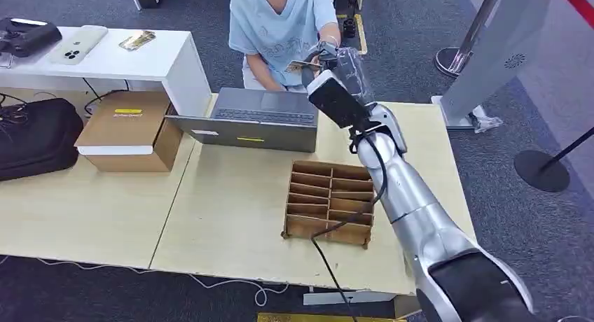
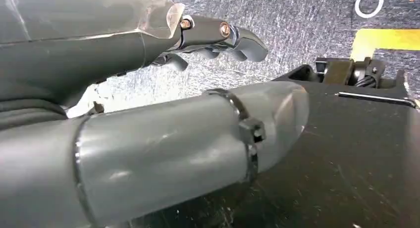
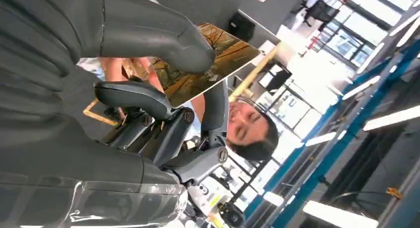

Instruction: Pass the card to the sensor for recognition and then transmit it.

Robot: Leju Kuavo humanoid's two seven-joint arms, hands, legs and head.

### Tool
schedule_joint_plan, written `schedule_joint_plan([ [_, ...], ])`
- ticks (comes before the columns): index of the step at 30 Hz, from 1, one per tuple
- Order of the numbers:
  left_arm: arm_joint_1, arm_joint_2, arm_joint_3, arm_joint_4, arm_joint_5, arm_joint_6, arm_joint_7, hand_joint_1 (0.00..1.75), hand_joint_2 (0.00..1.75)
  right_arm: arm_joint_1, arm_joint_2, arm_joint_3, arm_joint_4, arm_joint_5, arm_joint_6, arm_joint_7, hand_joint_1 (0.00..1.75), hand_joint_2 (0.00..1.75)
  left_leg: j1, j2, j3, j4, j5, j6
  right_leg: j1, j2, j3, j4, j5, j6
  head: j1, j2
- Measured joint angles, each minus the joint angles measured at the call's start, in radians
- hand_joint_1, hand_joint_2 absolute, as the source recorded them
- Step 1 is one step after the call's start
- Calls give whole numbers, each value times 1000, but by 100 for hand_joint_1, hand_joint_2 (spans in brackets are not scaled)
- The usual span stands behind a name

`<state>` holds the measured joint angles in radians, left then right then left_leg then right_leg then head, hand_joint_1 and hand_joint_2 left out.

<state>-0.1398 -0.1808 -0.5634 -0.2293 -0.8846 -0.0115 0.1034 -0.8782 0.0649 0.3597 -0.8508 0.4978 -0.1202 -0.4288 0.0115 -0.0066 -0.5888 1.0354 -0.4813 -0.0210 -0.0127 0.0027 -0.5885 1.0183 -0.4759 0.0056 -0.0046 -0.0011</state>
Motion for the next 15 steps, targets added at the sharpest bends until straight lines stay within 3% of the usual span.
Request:
schedule_joint_plan([
  [6,-1,0,10,0,-8,4,-20,0,0,-99,16,7,160,62,-30,47,175,175,0,0,0,0,0,0,0,0,0,0,0,0,0,0],
  [15,-2,-2,22,0,-23,3,-23,0,0,-222,45,45,340,183,-62,177,175,175,0,0,0,0,0,0,0,0,0,0,0,0,0,0],
])
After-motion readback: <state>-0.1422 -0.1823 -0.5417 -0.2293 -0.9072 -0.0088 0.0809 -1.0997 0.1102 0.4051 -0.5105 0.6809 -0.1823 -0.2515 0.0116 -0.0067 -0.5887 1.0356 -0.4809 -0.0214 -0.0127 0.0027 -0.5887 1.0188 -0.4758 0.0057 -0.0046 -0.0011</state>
